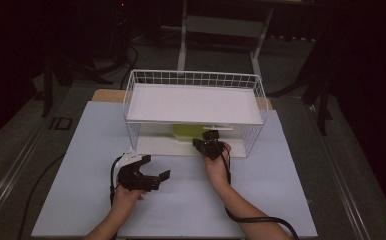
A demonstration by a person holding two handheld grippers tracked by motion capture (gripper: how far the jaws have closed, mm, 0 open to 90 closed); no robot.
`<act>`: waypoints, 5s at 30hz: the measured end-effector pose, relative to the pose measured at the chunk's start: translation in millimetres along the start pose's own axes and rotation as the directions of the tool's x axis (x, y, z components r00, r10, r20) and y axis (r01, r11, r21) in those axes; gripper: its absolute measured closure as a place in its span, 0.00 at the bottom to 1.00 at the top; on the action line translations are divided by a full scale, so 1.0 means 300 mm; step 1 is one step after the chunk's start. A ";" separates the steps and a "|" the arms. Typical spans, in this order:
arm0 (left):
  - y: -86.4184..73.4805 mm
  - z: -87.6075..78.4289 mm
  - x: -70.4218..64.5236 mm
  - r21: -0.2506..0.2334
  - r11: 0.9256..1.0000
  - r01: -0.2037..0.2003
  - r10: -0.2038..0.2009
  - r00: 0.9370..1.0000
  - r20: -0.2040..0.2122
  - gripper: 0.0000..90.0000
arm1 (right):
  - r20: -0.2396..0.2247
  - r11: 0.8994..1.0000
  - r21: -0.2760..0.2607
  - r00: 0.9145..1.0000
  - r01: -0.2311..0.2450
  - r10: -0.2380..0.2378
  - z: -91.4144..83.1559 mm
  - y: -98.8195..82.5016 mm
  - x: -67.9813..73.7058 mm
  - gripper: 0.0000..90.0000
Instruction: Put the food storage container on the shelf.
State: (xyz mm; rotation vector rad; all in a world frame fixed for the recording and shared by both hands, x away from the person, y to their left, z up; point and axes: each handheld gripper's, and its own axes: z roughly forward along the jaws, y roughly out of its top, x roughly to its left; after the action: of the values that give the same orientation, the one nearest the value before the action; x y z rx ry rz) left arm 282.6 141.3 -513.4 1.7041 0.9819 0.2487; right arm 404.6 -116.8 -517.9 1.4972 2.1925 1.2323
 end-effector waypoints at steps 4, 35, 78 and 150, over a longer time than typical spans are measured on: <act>-0.001 0.002 -0.001 0.004 1.000 -0.004 0.004 1.000 -0.003 0.01 | 0.013 1.000 -0.004 1.000 0.009 -0.009 0.005 -0.003 0.005 0.98; 0.042 -0.045 -0.105 -0.033 0.992 -0.124 0.127 0.985 0.119 0.01 | -0.203 0.985 -0.042 0.964 0.168 -0.173 -0.326 -0.172 0.066 0.20; 0.006 -0.257 -0.139 -0.077 0.985 -0.152 0.167 0.944 0.284 0.01 | -0.263 0.950 -0.219 0.924 0.222 -0.277 -0.675 -0.283 -0.109 0.20; -0.119 -0.239 -0.091 -0.107 0.964 -0.244 0.258 0.955 0.147 0.01 | -0.271 0.908 -0.256 0.877 0.333 -0.397 -0.613 -0.404 -0.244 0.17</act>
State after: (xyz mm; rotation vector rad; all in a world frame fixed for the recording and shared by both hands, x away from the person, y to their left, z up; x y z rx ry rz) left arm 204.8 174.2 -509.2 1.7383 0.6267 0.3111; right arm 249.8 -289.5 -510.8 0.7944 2.3120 1.5824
